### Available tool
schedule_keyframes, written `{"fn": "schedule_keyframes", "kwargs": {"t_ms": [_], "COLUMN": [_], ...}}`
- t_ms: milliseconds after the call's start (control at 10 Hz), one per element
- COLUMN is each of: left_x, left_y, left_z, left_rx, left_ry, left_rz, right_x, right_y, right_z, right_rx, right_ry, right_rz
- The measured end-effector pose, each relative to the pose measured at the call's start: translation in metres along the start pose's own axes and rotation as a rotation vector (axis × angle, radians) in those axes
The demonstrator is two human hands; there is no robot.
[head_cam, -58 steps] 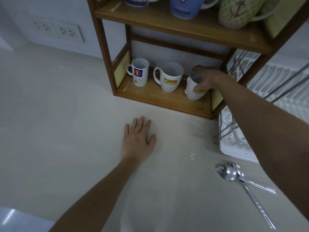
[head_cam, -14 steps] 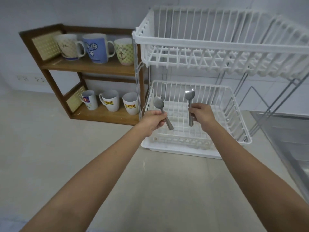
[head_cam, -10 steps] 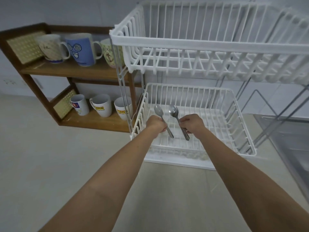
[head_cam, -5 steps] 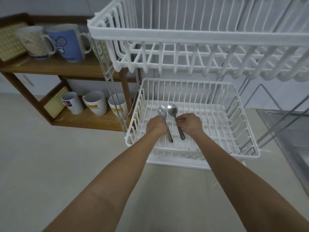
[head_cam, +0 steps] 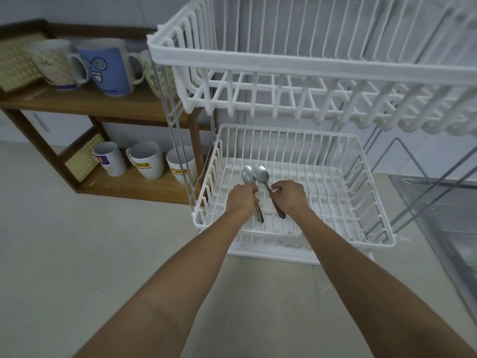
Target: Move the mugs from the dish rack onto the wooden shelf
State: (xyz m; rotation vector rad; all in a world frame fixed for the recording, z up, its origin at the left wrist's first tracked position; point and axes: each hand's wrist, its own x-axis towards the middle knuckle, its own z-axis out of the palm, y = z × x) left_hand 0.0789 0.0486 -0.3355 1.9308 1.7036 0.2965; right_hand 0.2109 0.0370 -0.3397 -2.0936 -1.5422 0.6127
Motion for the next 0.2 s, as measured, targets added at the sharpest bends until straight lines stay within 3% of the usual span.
{"fn": "schedule_keyframes", "kwargs": {"t_ms": [200], "left_x": [-0.012], "left_y": [-0.003], "left_z": [-0.026], "left_rx": [0.147], "left_ry": [0.053], "left_rz": [0.116], "right_x": [-0.023], "right_y": [-0.011], "right_z": [-0.014], "right_rx": [0.060], "right_ry": [0.103], "right_rz": [-0.065]}}
